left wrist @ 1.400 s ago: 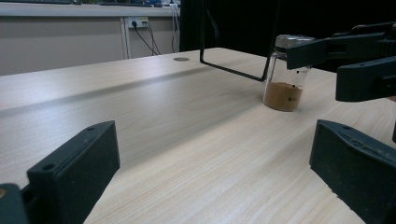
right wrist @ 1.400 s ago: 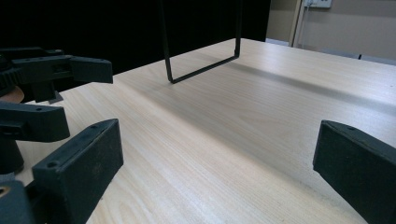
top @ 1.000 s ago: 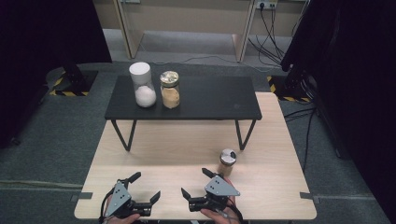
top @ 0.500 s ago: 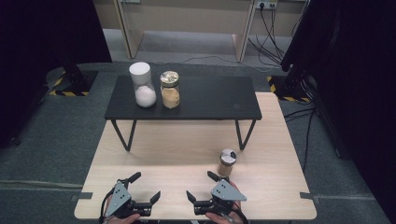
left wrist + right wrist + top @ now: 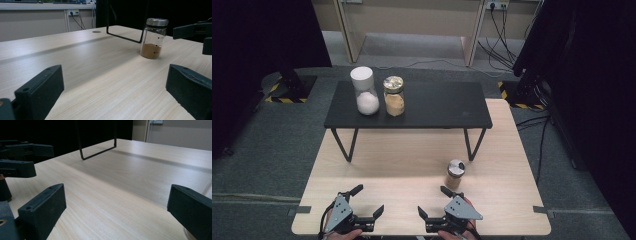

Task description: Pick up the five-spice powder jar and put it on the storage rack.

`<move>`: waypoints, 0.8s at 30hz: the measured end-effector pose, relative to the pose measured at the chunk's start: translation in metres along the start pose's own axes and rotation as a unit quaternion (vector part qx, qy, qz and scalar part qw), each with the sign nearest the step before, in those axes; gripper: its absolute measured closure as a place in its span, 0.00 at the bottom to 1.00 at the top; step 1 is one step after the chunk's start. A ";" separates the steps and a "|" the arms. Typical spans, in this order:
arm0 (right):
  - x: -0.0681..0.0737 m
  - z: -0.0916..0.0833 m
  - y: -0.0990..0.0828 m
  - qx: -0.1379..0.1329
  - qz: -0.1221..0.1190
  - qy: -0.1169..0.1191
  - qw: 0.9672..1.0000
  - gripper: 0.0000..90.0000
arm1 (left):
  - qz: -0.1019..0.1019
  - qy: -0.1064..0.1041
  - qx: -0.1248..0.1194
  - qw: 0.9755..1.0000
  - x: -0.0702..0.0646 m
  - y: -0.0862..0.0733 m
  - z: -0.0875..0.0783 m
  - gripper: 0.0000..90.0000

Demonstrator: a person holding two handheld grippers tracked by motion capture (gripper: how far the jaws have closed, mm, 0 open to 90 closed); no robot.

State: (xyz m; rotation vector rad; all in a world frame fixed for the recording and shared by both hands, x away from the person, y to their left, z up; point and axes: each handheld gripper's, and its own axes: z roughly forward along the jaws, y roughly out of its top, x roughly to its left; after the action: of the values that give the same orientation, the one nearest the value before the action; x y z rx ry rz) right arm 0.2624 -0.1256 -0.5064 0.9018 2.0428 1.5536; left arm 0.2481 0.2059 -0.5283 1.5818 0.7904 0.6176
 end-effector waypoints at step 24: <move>-0.019 -0.020 -0.005 -0.007 0.016 -0.043 0.999 0.03 | 0.001 0.000 -0.001 1.000 0.000 0.000 0.000 0.01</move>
State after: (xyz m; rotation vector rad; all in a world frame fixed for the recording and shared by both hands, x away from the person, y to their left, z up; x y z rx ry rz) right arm 0.2606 -0.1536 -0.5066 0.9833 1.9650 1.5158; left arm 0.2480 0.2057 -0.5281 1.5817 0.7878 0.6185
